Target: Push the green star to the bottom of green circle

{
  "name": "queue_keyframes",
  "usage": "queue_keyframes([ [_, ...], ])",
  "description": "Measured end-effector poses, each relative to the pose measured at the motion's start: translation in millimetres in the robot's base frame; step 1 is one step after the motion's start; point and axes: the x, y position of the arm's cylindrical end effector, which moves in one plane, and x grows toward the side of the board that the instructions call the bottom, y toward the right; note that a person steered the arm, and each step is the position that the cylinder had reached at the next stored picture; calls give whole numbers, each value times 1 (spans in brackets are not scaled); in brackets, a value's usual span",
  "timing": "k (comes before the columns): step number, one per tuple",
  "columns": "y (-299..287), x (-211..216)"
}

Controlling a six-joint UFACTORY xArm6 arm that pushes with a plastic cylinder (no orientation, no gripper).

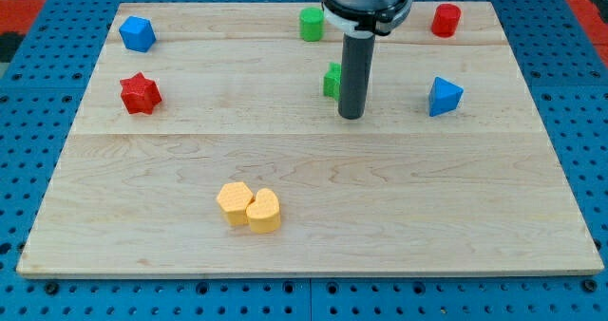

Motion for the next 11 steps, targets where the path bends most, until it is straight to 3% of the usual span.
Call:
queue_keyframes([
  [3, -10, -92],
  [4, -18, -102],
  [6, -22, -72],
  [8, -62, -99],
  [10, -77, -78],
  [11, -131, -95],
])
